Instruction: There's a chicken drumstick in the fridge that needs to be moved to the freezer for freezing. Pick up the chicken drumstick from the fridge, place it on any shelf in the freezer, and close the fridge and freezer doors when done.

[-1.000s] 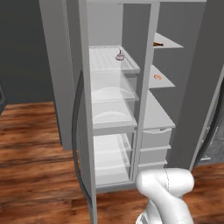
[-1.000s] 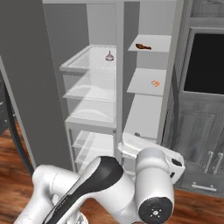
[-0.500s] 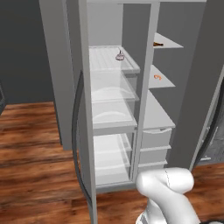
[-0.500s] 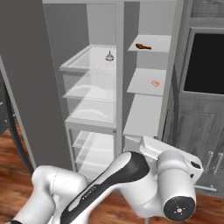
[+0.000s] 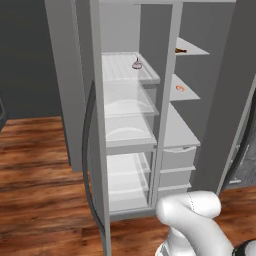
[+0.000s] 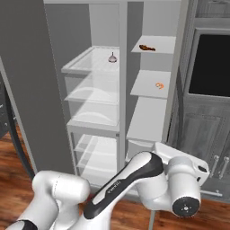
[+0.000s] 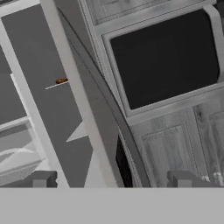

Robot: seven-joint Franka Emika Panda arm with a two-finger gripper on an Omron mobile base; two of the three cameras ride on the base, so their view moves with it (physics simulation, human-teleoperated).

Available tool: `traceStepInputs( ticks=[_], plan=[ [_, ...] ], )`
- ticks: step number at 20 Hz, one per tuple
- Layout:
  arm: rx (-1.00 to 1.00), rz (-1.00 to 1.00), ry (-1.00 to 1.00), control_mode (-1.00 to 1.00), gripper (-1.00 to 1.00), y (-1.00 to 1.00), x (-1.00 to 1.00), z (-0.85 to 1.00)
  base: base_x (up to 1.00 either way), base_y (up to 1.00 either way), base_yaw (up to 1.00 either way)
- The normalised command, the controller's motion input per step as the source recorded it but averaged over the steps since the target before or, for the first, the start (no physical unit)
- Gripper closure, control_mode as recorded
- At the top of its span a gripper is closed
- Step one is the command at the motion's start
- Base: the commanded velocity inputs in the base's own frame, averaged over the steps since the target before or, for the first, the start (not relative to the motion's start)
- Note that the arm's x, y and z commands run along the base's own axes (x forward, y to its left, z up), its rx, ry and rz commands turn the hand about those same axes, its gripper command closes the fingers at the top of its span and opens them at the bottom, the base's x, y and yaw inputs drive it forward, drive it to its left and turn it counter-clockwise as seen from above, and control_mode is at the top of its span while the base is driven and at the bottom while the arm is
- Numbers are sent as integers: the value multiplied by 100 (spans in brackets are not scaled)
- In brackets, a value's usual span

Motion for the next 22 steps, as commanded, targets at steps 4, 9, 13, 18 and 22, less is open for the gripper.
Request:
traceStepInputs(
  ticks=[4,9,13,18,22],
  plan=[
    [0,0,0,-100,-100,-41,27,-29,0,0,0],
    [0,0,0,-100,-100,-55,4,-24,0,0,0],
    [0,0,0,-100,-100,-48,11,-29,0,0,0],
    [-3,3,0,-100,-100,1,2,-48,0,0,0],
    [-5,0,0,-100,-100,8,21,-51,0,0,0]
  ],
)
